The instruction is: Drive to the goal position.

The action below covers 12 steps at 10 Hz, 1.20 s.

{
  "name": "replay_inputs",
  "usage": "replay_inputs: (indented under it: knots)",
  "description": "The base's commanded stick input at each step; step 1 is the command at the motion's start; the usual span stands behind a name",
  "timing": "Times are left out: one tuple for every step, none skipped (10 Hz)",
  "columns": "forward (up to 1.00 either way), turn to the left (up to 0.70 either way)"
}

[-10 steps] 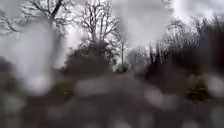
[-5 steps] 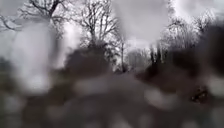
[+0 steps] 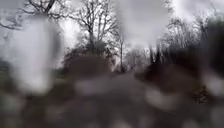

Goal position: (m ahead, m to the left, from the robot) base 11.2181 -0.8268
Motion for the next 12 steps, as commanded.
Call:
replay_inputs:
  knots:
    - [0.85,-0.34]
    - [0.85,-0.28]
    - [0.85,0.00]
    - [0.85,0.00]
    - [0.85,0.00]
    - [0.85,0.00]
    - [0.85,0.00]
    - [0.85,0.00]
    - [0.85,0.00]
    - [0.85,0.00]
    - [0.85,0.00]
    - [0.85,0.00]
